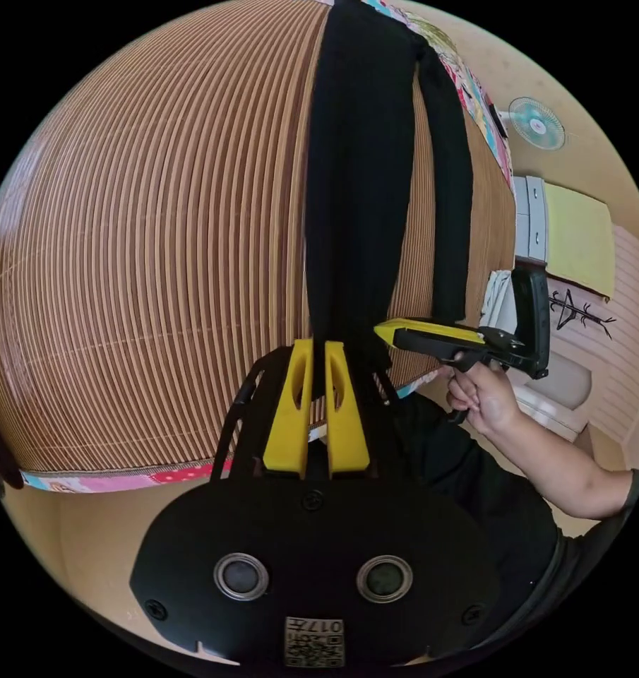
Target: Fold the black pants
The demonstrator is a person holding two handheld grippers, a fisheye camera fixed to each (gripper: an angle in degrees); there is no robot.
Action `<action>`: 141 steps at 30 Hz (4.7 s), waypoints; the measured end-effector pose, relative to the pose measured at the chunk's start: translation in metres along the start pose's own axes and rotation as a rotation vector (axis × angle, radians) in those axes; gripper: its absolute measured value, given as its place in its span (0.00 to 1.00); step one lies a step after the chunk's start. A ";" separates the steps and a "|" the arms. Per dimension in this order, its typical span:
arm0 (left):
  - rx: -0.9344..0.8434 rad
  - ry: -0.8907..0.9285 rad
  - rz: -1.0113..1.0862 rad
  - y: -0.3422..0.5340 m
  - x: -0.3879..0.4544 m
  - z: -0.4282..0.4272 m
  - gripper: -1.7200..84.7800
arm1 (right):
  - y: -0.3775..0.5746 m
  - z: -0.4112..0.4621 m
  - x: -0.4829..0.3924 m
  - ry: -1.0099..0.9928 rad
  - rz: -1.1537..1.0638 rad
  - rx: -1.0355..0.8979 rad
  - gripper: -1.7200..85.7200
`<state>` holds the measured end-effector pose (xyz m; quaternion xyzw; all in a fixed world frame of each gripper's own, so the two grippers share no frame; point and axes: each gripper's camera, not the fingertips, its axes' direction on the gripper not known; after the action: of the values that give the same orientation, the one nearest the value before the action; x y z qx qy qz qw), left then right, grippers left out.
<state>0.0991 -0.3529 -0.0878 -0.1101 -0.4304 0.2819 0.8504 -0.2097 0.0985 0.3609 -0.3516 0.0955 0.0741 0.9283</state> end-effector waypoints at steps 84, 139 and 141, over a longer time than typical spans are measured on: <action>0.222 0.945 -0.047 0.317 0.002 0.153 0.05 | -0.186 -0.232 0.046 0.421 -0.079 0.797 0.06; -0.041 0.458 -0.007 0.285 -0.093 0.098 0.07 | 0.014 0.038 0.097 -0.437 -0.125 0.173 0.10; -0.041 0.435 -0.004 0.289 -0.088 0.093 0.07 | 0.057 0.068 0.089 -0.464 -0.103 0.081 0.08</action>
<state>-0.1274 -0.1723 -0.2142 -0.1848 -0.2426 0.2410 0.9213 -0.1265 0.1925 0.3541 -0.2919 -0.1356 0.1017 0.9413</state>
